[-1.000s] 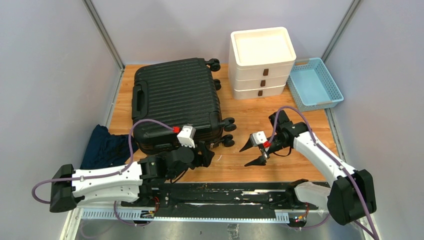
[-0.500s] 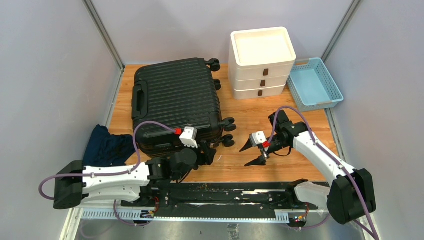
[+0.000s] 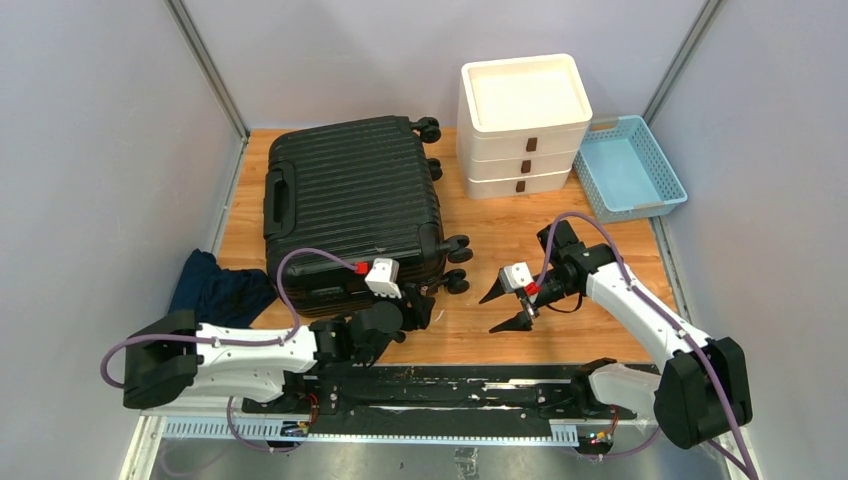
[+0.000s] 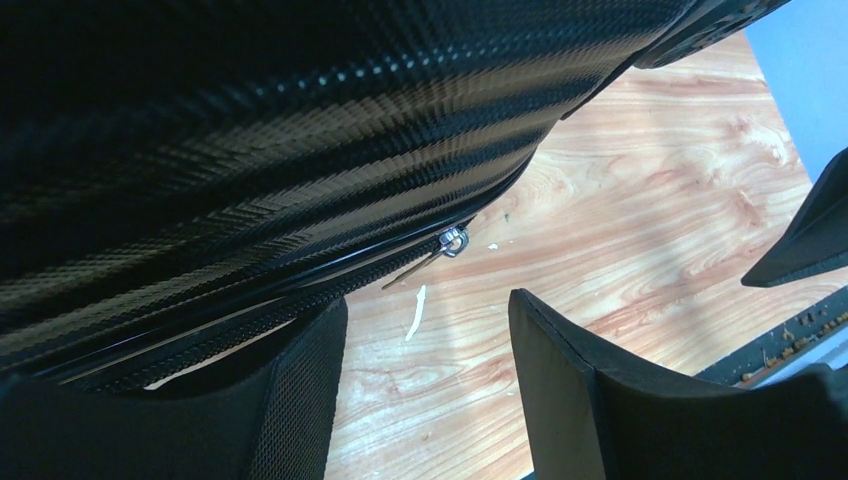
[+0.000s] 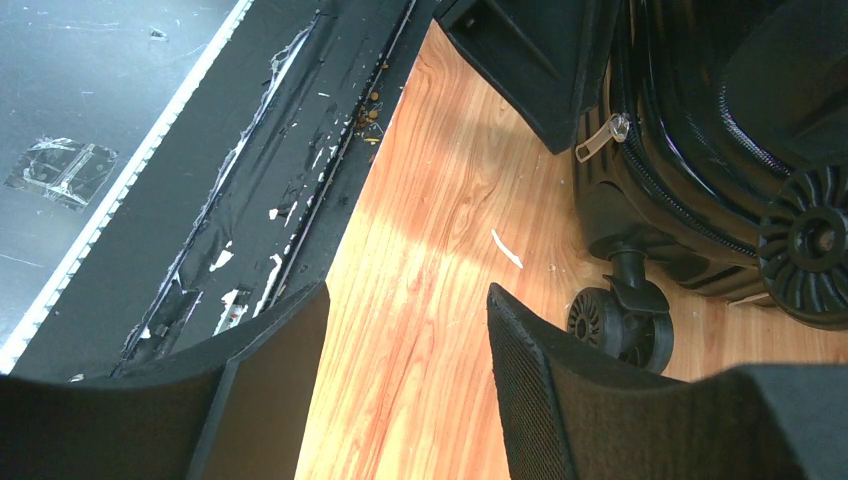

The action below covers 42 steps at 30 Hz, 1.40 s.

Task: Open, take out, and arrange the luggage
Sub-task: Adjust the luggage at the center of the board.

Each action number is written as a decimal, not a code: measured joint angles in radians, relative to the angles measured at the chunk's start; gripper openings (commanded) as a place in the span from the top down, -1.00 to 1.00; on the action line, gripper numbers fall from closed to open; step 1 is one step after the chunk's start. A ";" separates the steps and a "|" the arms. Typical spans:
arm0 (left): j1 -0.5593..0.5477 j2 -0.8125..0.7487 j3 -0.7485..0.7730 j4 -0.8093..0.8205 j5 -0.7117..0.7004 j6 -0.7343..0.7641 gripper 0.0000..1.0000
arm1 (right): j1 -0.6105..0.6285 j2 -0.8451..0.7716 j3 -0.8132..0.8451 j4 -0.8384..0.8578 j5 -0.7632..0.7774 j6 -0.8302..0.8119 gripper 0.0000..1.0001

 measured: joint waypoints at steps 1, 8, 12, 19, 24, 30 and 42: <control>0.000 0.011 -0.003 0.015 -0.004 -0.001 -0.27 | 0.000 0.000 0.000 0.000 0.000 0.000 -0.26; 0.000 0.040 -0.010 0.067 -0.006 0.025 -0.28 | 0.000 0.000 0.000 0.000 0.000 0.001 -0.27; 0.000 0.040 -0.014 0.080 -0.006 0.039 -0.27 | -0.006 0.000 0.000 0.000 0.000 0.019 -0.30; 0.000 0.014 -0.015 0.085 0.054 0.088 -0.24 | -0.075 -0.013 0.073 -0.021 0.000 0.102 -0.42; -0.001 -0.114 -0.013 0.056 0.195 0.180 -0.27 | -0.098 -0.011 0.187 -0.037 0.009 0.171 -0.46; -0.001 -0.268 0.137 -0.222 0.340 0.342 -0.43 | -0.076 0.103 0.462 -0.069 0.053 0.291 -0.64; 0.055 -0.158 0.727 -0.838 0.449 0.892 -0.79 | 0.133 0.435 0.814 -0.128 0.324 0.436 -1.00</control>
